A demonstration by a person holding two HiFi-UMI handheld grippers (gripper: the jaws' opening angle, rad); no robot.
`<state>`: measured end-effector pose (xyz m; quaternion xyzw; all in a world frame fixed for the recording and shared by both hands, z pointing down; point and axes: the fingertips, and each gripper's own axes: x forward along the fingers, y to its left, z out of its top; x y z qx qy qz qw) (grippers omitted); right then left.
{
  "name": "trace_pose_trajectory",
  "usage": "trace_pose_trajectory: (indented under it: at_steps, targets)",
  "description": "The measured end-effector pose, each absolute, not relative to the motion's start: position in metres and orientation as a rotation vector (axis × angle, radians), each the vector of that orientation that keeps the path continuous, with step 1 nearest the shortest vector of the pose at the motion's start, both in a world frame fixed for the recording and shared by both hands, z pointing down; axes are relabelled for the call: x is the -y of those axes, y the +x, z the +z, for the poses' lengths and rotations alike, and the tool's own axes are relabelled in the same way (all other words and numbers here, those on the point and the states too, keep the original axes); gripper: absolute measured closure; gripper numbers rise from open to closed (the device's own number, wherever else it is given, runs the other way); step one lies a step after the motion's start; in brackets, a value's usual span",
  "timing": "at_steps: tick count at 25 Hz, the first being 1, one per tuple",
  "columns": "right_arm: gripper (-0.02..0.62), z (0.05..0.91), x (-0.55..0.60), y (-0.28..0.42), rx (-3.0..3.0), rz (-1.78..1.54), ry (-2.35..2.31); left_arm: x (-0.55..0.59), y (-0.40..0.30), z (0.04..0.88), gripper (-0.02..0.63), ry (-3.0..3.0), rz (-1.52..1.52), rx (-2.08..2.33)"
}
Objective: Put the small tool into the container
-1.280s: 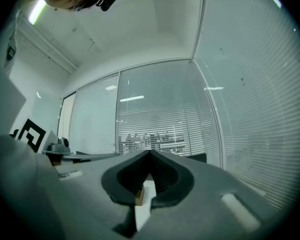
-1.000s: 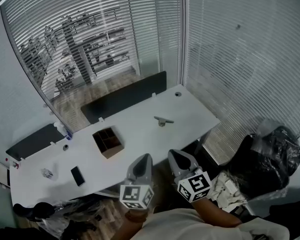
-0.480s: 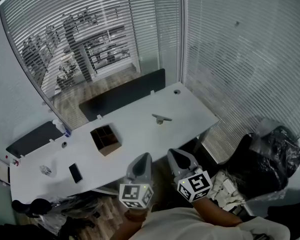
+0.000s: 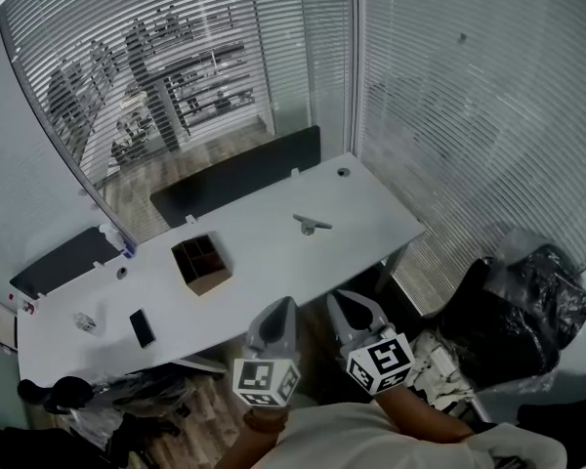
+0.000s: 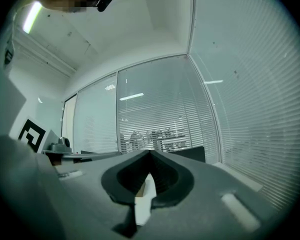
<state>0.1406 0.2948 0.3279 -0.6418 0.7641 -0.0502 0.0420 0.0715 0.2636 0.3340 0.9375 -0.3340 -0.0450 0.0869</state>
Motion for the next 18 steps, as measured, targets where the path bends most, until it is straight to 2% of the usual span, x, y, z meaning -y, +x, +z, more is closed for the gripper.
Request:
trace_pose_trajectory:
  at_steps: [18]
  targets:
    - [0.594,0.349,-0.246,0.118,-2.394,-0.143,-1.971,-0.216,0.032,0.363,0.603,2.708,-0.151,1.101]
